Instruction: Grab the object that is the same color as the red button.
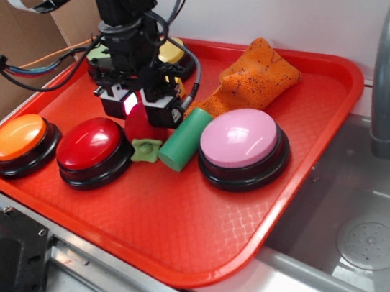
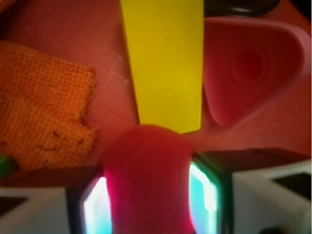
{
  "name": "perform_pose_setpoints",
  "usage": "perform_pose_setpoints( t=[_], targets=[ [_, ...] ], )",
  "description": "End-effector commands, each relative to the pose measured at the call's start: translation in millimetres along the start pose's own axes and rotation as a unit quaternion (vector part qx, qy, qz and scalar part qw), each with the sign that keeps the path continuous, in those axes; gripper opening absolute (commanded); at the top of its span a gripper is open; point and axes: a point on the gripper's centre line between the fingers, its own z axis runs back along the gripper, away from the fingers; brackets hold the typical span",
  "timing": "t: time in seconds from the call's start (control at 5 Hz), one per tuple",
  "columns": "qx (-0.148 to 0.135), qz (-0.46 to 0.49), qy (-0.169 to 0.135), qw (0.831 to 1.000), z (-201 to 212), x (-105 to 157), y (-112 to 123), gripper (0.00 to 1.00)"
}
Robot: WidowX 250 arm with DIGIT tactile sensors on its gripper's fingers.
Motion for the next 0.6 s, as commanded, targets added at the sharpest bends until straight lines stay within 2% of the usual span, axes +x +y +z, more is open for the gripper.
perform_pose_setpoints(
  t=[0.0, 0.4],
  targets=[
    [-0.011, -0.057, -0.081, 0.995, 86.3, -1.9, 6.3, 0.00],
    [-0.024, -0.062, -0.128, 0.990, 139.5, -27.0, 23.0, 0.00]
  ],
)
